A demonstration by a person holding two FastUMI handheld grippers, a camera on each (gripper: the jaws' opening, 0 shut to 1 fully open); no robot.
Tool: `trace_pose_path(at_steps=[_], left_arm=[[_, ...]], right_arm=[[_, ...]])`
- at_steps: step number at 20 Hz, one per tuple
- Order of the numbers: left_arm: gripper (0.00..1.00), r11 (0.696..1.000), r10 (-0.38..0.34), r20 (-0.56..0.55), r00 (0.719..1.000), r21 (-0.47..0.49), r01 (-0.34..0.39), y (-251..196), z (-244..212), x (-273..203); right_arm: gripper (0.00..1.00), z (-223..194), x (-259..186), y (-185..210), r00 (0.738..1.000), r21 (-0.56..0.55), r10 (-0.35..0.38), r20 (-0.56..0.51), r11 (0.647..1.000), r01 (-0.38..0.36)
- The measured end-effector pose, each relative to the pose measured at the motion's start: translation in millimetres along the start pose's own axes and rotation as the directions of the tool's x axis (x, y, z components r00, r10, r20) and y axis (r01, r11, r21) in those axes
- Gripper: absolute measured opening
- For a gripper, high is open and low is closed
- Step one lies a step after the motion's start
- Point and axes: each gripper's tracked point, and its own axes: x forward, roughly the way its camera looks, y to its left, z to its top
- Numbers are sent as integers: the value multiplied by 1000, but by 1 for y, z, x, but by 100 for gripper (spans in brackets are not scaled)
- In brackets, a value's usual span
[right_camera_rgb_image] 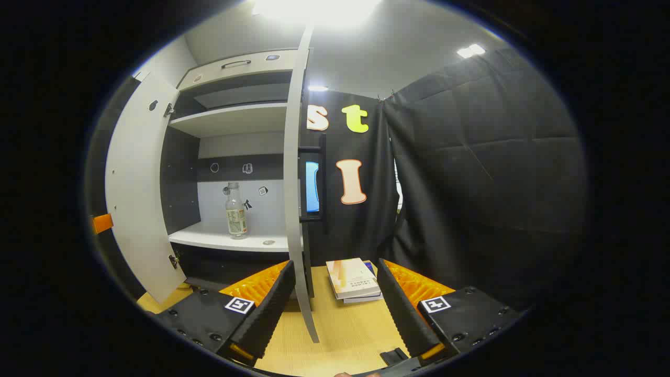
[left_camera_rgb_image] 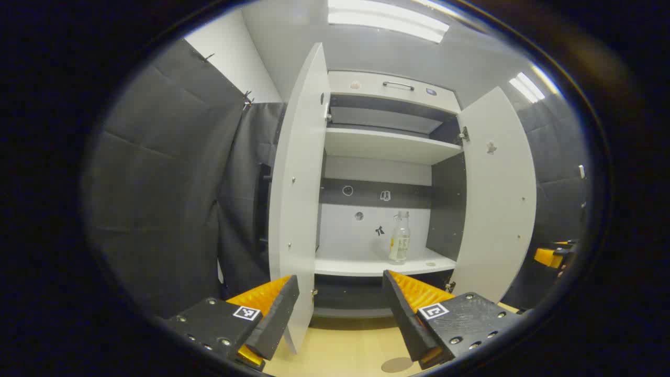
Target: Grasp the bottle in the cabinet with the left hand and place it on the coaster, then close the right door with the right hand and the left door with the left hand.
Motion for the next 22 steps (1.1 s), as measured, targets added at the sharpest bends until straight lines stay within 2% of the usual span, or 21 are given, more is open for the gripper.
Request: trace_pose_path(at_steps=[1, 2, 3, 4, 6, 7, 8, 9, 11, 12, 15, 18, 19, 20, 22], left_arm=[[87, 1000, -1, -2, 1000, -2, 1, -1, 0, 0], [93, 1000, -5, 0, 1000, -2, 5, -2, 0, 0], [93, 1000, -8, 1, 1000, 0, 8, -3, 0, 0], [87, 1000, -9, 3, 1000, 5, 9, -4, -1, 1], [87, 1000, -13, 5, 1000, 11, 13, -8, -3, 2], [93, 1000, -15, 1, 1000, 10, 15, -9, -4, 3], [93, 1000, -20, -2, 1000, 7, 20, -12, -5, 4], [87, 1000, -22, -3, 1000, 4, 22, -14, -5, 4], [87, 1000, -20, -3, 1000, 3, 20, -15, -4, 5], [93, 1000, -18, -1, 1000, 2, 18, -15, -4, 6], [93, 1000, -22, 0, 1000, -5, 22, -20, -4, 8], [93, 999, -42, -9, 999, -7, 42, -30, -8, 8], [87, 999, -50, -13, 999, -7, 50, -33, -9, 9], [93, 998, -61, -15, 998, -8, 61, -37, -9, 10], [93, 995, -94, -14, 995, -16, 94, -48, -7, 15]], right_arm=[[96, 1, 0, 0, 1000, 6, 1, 2, 1000, -1], [99, 2, 1, 1, 1000, 11, 2, 4, 1000, -2], [100, 2, 2, 1, 1000, 13, 2, 5, 1000, -2], [99, 2, 3, 0, 1000, 12, 1, 4, 1000, -1], [100, 1, 4, 2, 1000, 10, 6, -1, 1000, -6], [99, 1, 4, 3, 1000, 7, 8, -1, 1000, -8], [100, 2, 5, 5, 1000, 6, 13, 1, 1000, -13], [100, 3, 6, 6, 1000, 5, 19, 2, 1000, -19], [100, 3, 8, 9, 1000, 5, 29, 1, 1000, -29], [99, 3, 10, 10, 999, 7, 34, -1, 999, -34], [100, 3, 12, 10, 999, 13, 40, -8, 999, -40], [100, 6, 13, 4, 999, 10, 31, -13, 999, -31], [100, 5, 12, 2, 1000, 9, 25, -18, 1000, -25], [100, 6, 12, 0, 1000, 10, 18, -21, 1000, -18], [99, 9, 9, -8, 1000, 7, -6, -25, 1000, 6]])
